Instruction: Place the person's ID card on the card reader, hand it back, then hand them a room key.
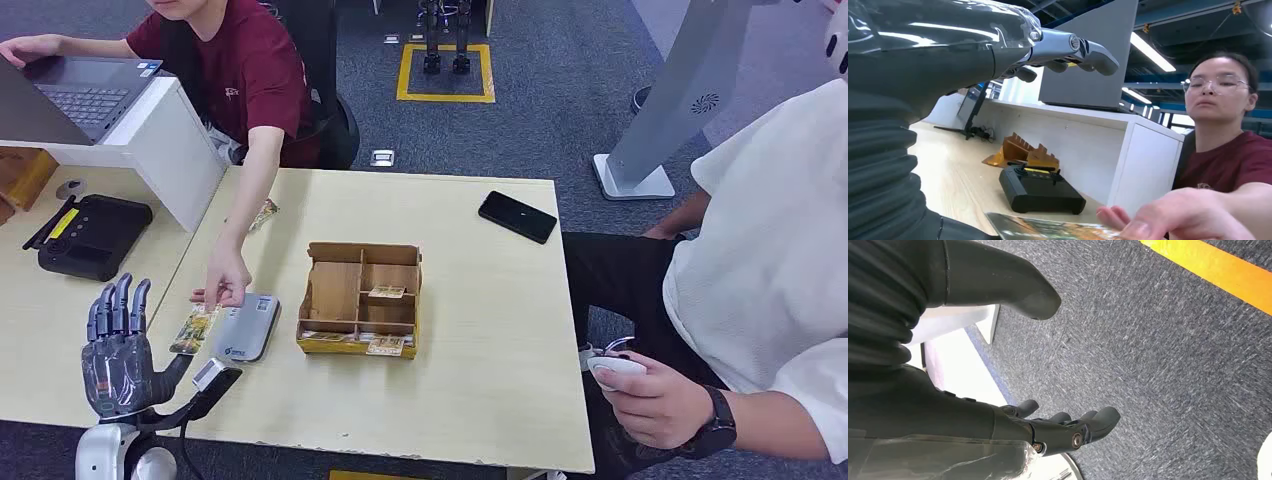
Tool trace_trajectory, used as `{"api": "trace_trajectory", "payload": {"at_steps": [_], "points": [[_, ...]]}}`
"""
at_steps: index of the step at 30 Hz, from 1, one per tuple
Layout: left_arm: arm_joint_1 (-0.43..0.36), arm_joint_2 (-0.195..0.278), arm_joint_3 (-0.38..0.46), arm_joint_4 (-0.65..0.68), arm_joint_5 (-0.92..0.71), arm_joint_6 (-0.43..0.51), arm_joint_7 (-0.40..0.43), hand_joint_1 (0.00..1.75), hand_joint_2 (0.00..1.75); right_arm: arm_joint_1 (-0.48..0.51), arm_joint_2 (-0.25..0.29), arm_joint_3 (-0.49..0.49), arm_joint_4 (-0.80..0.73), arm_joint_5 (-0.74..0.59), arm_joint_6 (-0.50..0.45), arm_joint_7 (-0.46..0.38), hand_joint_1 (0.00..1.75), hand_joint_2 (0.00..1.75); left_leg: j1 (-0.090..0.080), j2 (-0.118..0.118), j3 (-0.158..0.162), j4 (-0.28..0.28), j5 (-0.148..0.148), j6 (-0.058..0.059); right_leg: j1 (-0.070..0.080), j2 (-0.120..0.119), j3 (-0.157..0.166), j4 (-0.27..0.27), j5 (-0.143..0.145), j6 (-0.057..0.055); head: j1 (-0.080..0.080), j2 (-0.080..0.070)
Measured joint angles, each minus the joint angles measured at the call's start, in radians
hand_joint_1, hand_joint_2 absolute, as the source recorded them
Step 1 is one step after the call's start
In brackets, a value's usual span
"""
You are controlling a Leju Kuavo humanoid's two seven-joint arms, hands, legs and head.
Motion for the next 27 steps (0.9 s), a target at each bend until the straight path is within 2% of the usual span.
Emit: {"api": "trace_trajectory", "payload": {"at_steps": [2,3,4,5,8,9,20,27], "points": [[-0.002,-0.002,0.006,0.004,0.005,0.000,-0.004,0.69,1.75,0.000,0.000,0.000,0.000,0.001,0.000,0.000,0.00,1.75,0.000,0.000,0.000,0.000,0.000,0.000,0.000,0.000,0.000,0.000,0.000,0.000,0.000,0.000],[-0.004,-0.003,0.011,0.007,0.010,0.000,-0.009,1.04,1.75,0.000,0.000,0.000,0.000,0.002,0.000,0.000,0.00,1.75,0.000,0.000,0.000,0.000,0.000,0.000,0.000,0.000,0.000,0.000,0.000,0.000,0.000,0.000],[-0.005,-0.005,0.017,0.010,0.016,0.000,-0.014,1.30,1.75,0.000,0.000,0.000,0.000,0.003,0.000,0.000,0.00,1.75,0.000,0.000,0.000,0.000,0.000,0.000,0.000,0.000,0.000,0.000,0.000,0.000,0.000,0.000],[-0.006,-0.006,0.021,0.013,0.023,0.000,-0.020,1.47,1.75,0.000,0.000,0.000,0.000,0.004,0.000,0.000,0.00,1.75,0.000,0.000,0.000,0.000,0.000,0.000,0.000,0.000,0.000,0.000,0.000,0.000,0.000,0.000],[-0.006,-0.010,0.032,0.019,0.053,0.000,-0.040,1.70,1.75,0.000,0.000,0.000,0.000,0.006,0.000,0.000,0.00,1.75,0.000,0.000,0.000,0.000,0.000,0.000,0.000,0.000,0.000,0.000,0.000,0.000,0.000,0.000],[-0.006,-0.012,0.035,0.021,0.065,0.000,-0.046,1.75,1.75,0.000,0.000,0.000,0.000,0.008,0.000,0.000,0.00,1.75,0.000,0.000,0.000,0.000,0.000,0.000,0.000,0.000,0.000,0.000,0.000,0.000,0.000,0.000],[-0.003,-0.015,0.038,0.026,0.206,0.000,-0.107,1.75,1.75,0.000,0.000,-0.001,0.000,0.014,-0.001,-0.001,0.00,1.75,0.000,0.000,0.000,0.000,0.000,0.000,0.000,0.000,0.000,0.000,0.000,0.000,0.000,0.000],[0.002,-0.008,0.030,0.026,0.242,0.000,-0.095,1.75,1.75,0.000,0.000,-0.007,0.000,0.016,-0.001,-0.006,0.00,1.75,0.000,0.000,0.000,0.000,0.000,0.000,0.000,0.000,0.000,0.000,0.000,0.000,0.000,0.000]]}}
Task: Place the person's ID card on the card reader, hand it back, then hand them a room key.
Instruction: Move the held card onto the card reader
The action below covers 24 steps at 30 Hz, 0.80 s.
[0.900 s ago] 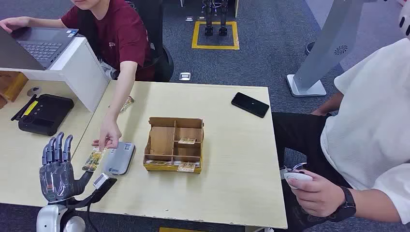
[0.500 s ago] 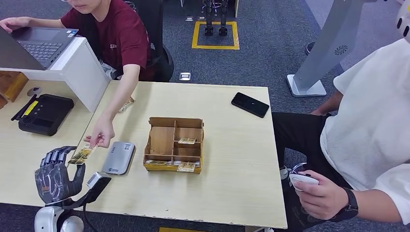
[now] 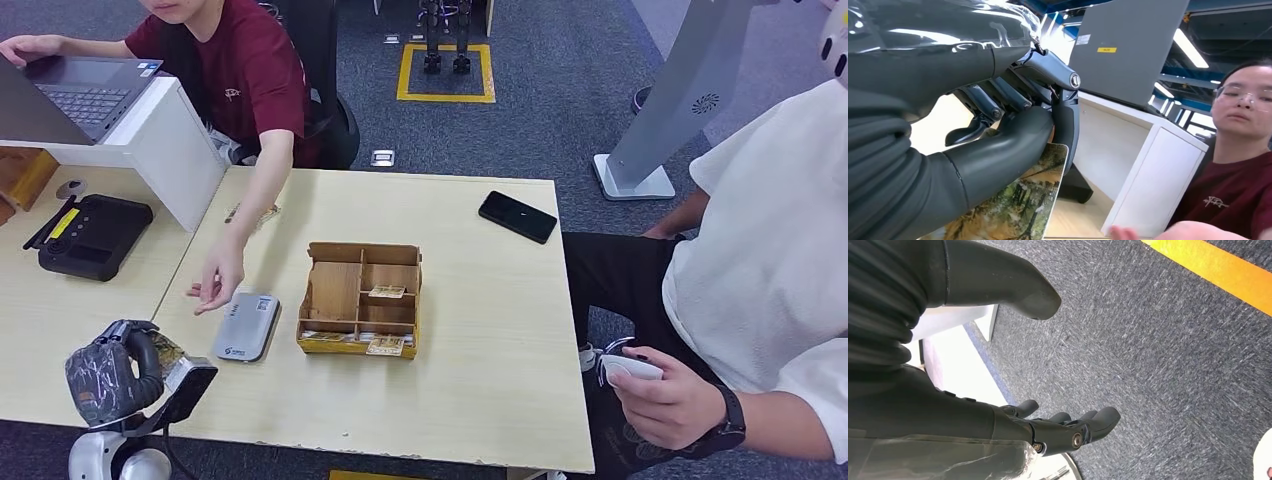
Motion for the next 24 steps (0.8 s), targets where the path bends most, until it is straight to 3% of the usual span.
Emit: {"api": "trace_trajectory", "payload": {"at_steps": [16,24], "points": [[0.001,0.012,-0.038,0.000,0.078,-0.009,0.051,1.75,1.75,0.000,0.001,-0.010,0.000,0.005,-0.001,0.003,0.00,1.75,0.000,0.000,0.000,0.000,0.000,0.000,0.000,0.000,0.000,0.000,0.000,0.000,0.000,0.000],[-0.001,0.032,-0.105,0.002,0.234,-0.197,0.150,1.75,1.75,0.000,0.001,-0.015,0.000,0.004,-0.004,0.007,0.00,1.75,0.000,0.000,0.000,0.000,0.000,0.000,0.000,0.000,0.000,0.000,0.000,0.000,0.000,0.000]]}}
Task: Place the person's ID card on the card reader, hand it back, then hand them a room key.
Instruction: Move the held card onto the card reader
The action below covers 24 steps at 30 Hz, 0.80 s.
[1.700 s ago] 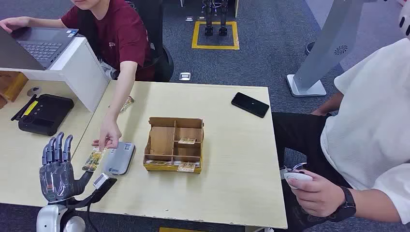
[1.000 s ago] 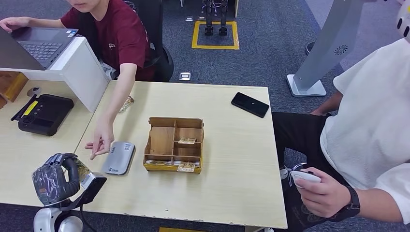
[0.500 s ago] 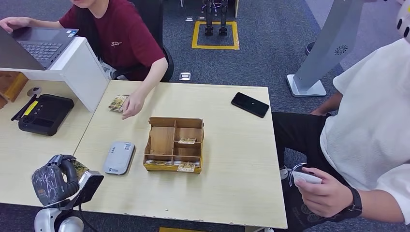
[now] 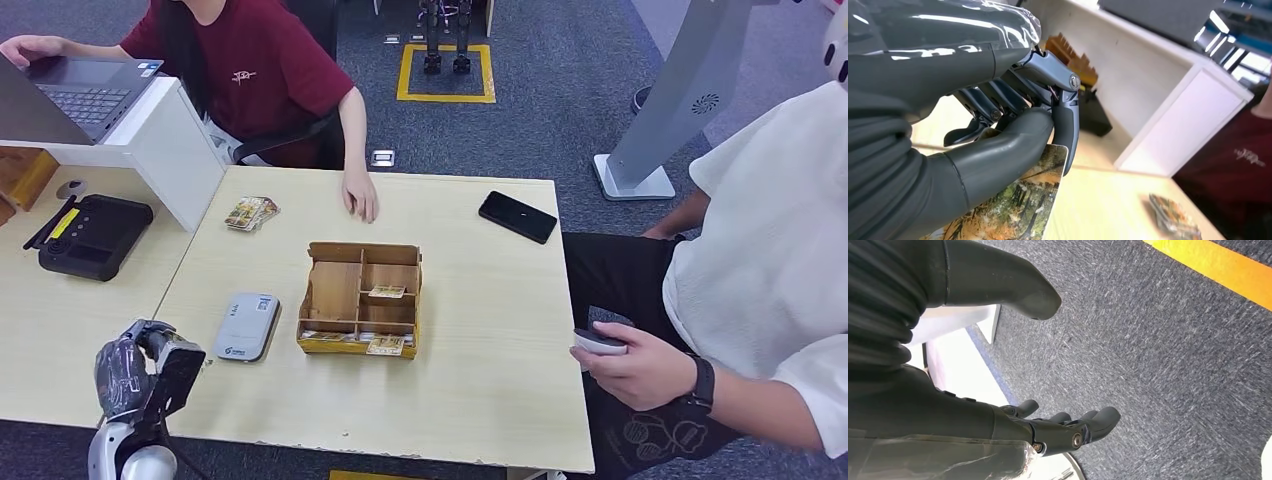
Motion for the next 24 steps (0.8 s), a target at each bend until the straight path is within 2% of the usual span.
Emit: {"api": "trace_trajectory", "payload": {"at_steps": [8,16,24], "points": [[-0.078,-0.010,-0.056,0.052,-0.023,-0.045,0.096,1.75,1.75,-0.019,0.004,0.000,0.000,0.013,-0.002,-0.005,0.00,1.75,0.000,0.000,0.000,0.000,0.000,0.000,0.000,0.000,0.000,0.000,0.000,0.000,0.000,0.000],[-0.194,-0.021,-0.086,0.184,-0.154,0.086,0.170,1.75,1.75,-0.036,0.010,0.001,0.000,0.028,0.001,0.008,0.00,1.75,0.000,0.000,0.000,0.000,0.000,0.000,0.000,0.000,0.000,0.000,0.000,0.000,0.000,0.000],[-0.281,-0.016,-0.086,0.328,-0.260,0.158,0.217,1.75,1.75,-0.046,0.016,0.004,-0.001,0.035,0.004,0.014,0.00,1.75,0.000,0.000,0.000,0.000,0.000,0.000,0.000,0.000,0.000,0.000,0.000,0.000,0.000,0.000]]}}
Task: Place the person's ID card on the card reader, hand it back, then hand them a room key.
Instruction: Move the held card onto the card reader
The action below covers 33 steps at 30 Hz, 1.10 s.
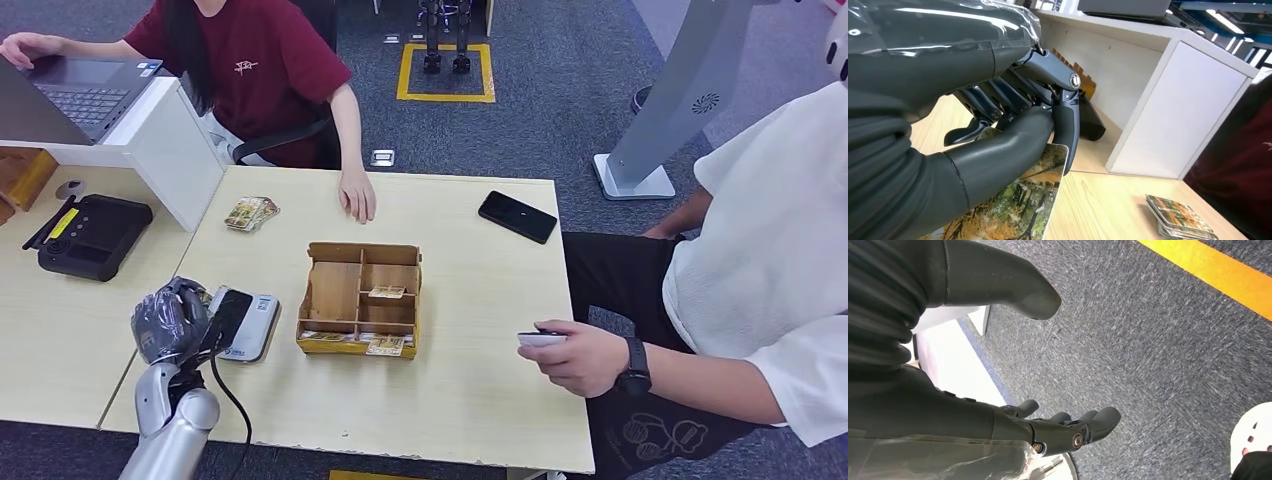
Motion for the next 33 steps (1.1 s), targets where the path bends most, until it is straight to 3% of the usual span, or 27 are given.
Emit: {"api": "trace_trajectory", "payload": {"at_steps": [14,33], "points": [[-0.075,0.002,0.001,0.198,-0.126,0.039,0.045,1.75,1.75,-0.008,0.004,0.005,0.000,0.011,0.000,0.005,0.00,1.75,0.000,0.000,0.000,0.000,0.000,0.000,0.000,0.000,0.000,0.000,0.000,0.000,0.000,0.000],[-0.097,-0.012,0.029,0.283,-0.225,0.039,0.056,1.75,1.75,-0.012,0.004,0.008,0.000,0.016,-0.001,0.004,0.00,1.75,0.000,0.000,0.000,0.000,0.000,0.000,0.000,0.000,0.000,0.000,0.000,0.000,0.000,0.000]]}}
